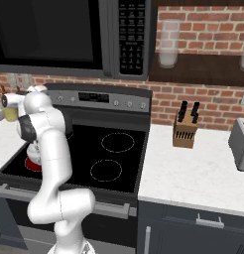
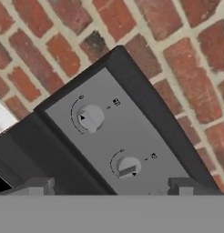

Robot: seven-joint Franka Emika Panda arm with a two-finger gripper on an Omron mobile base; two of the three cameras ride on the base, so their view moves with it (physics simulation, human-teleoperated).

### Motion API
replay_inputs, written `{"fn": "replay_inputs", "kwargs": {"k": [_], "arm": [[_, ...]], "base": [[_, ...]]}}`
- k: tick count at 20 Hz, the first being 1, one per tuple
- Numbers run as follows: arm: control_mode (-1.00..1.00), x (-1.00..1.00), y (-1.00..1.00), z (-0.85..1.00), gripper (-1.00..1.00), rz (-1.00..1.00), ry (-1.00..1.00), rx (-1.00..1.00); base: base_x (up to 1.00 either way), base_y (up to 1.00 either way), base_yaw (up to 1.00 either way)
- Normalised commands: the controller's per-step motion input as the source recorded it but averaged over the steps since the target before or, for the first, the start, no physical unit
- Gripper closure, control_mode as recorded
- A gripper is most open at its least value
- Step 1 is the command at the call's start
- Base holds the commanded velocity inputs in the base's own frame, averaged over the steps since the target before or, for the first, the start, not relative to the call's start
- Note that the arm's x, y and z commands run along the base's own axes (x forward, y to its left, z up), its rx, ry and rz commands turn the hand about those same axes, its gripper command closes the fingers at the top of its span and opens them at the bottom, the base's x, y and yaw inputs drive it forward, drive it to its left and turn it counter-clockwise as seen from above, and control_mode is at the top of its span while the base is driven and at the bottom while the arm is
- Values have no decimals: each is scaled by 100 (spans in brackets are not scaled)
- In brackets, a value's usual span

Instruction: Turn off the front left burner of the stove.

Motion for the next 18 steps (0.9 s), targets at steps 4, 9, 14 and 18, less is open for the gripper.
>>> {"fn": "replay_inputs", "kwargs": {"k": [4, 9, 14, 18], "arm": [[-100, 23, 0, -11, -100, 0, 0, 0], [-100, 16, 1, -11, -100, 0, 0, -1], [-100, 19, 1, 0, -100, 0, 0, 0], [-100, 21, 1, 0, -100, 0, 0, 0]], "base": [[0, 0, 0], [0, 0, 0], [0, 0, 0], [0, 0, 0]]}}
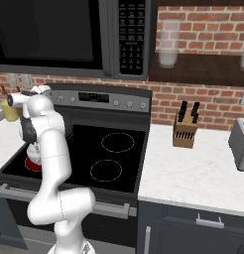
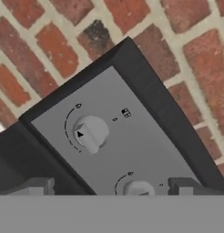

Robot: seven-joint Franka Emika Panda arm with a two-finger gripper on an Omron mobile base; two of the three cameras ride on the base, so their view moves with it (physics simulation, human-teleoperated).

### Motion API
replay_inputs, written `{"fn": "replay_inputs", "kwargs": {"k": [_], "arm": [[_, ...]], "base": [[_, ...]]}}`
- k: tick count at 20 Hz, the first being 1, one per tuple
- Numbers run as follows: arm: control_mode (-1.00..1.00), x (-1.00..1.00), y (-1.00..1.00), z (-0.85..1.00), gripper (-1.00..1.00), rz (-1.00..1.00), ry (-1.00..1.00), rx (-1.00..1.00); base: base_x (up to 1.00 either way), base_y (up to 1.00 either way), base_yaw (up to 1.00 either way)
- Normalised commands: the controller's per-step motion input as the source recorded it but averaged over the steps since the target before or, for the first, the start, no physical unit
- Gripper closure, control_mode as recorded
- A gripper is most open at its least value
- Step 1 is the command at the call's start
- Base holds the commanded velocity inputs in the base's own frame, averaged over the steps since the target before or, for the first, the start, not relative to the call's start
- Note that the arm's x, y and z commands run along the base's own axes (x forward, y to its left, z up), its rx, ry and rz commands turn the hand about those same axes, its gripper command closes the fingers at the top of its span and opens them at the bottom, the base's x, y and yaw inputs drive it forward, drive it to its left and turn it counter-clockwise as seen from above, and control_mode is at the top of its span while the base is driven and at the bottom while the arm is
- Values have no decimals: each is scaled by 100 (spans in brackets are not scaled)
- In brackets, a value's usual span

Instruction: Turn off the front left burner of the stove.

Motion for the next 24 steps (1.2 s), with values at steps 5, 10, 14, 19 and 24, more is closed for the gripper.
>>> {"fn": "replay_inputs", "kwargs": {"k": [5, 10, 14, 19, 24], "arm": [[-100, 15, 16, -1, -100, 0, 0, -2], [-100, 7, 15, -5, -100, 0, 0, -1], [-100, 5, 4, -3, -100, 0, 0, 0], [-100, 11, 0, 0, -100, 0, 0, 0], [-100, 18, 0, 0, -100, 0, 0, 0]], "base": [[0, 0, 0], [0, 0, 0], [0, 0, 0], [0, 0, 0], [0, 0, 0]]}}
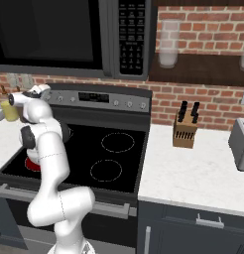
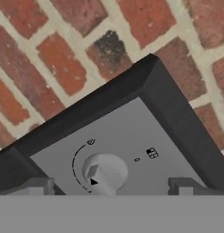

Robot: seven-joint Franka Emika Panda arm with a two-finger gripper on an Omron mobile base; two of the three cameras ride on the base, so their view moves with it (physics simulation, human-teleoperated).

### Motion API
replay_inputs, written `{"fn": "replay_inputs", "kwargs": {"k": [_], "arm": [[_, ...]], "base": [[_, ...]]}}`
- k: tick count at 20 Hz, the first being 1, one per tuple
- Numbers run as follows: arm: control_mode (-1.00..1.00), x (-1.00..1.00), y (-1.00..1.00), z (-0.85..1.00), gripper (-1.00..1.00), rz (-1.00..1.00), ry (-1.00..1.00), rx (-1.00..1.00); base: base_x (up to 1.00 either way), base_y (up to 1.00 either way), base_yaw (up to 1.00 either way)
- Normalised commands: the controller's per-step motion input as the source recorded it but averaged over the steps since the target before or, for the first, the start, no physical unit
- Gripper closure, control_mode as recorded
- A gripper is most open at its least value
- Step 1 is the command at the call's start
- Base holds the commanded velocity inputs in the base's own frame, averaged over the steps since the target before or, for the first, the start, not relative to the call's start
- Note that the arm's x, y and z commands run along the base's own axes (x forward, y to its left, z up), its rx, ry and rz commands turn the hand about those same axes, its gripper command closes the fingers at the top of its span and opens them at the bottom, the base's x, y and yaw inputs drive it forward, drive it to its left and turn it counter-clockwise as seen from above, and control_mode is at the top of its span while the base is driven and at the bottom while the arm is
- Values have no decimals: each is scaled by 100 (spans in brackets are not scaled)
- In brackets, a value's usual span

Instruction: Turn off the front left burner of the stove.

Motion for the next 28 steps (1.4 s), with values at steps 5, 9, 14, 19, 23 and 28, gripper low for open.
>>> {"fn": "replay_inputs", "kwargs": {"k": [5, 9, 14, 19, 23, 28], "arm": [[-100, 20, 0, 0, -100, 0, 0, 0], [-100, 7, 7, 0, 100, 0, 0, 0], [-100, 0, 1, 0, 100, 0, 0, 0], [-100, 0, 0, 0, 100, 0, 0, 0], [-100, 0, 0, 0, 100, 0, 0, 1], [-100, 0, -15, 8, 100, -1, 3, 17]], "base": [[0, 0, 0], [0, 0, 0], [0, 0, 0], [0, 0, 0], [0, 0, 0], [0, 0, 0]]}}
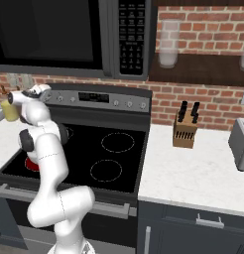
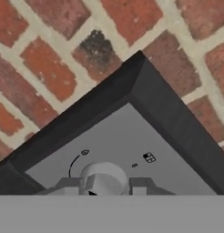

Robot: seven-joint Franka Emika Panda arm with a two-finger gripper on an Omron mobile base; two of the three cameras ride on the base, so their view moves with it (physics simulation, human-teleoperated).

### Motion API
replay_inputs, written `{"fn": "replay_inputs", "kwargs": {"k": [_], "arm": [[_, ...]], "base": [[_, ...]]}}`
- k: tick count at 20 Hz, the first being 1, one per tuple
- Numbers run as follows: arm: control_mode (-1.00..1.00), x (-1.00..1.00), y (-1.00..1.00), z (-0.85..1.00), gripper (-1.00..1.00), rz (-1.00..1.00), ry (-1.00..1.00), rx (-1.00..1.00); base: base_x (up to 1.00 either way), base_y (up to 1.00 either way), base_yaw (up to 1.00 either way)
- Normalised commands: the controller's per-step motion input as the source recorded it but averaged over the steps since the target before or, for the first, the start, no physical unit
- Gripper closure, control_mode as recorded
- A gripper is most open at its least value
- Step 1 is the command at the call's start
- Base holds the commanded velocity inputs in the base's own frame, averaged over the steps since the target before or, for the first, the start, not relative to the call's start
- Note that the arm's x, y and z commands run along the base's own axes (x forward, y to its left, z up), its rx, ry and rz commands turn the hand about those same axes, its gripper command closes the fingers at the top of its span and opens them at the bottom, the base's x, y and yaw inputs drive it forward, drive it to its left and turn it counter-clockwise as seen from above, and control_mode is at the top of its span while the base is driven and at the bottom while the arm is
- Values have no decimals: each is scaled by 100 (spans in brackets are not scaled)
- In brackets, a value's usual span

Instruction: Turn off the front left burner of the stove.

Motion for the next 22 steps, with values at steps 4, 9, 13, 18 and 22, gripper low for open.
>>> {"fn": "replay_inputs", "kwargs": {"k": [4, 9, 13, 18, 22], "arm": [[-100, 0, -40, 14, 100, -5, 1, 29], [-100, 0, -49, 19, 100, -7, 0, 36], [-100, 0, -51, 22, 100, -9, 0, 39], [-100, 0, -48, 21, 100, -10, 0, 42], [-100, 0, -51, 27, 100, -10, 0, 45]], "base": [[0, 0, 0], [0, 0, 0], [0, 0, 0], [0, 0, 0], [0, 0, 0]]}}
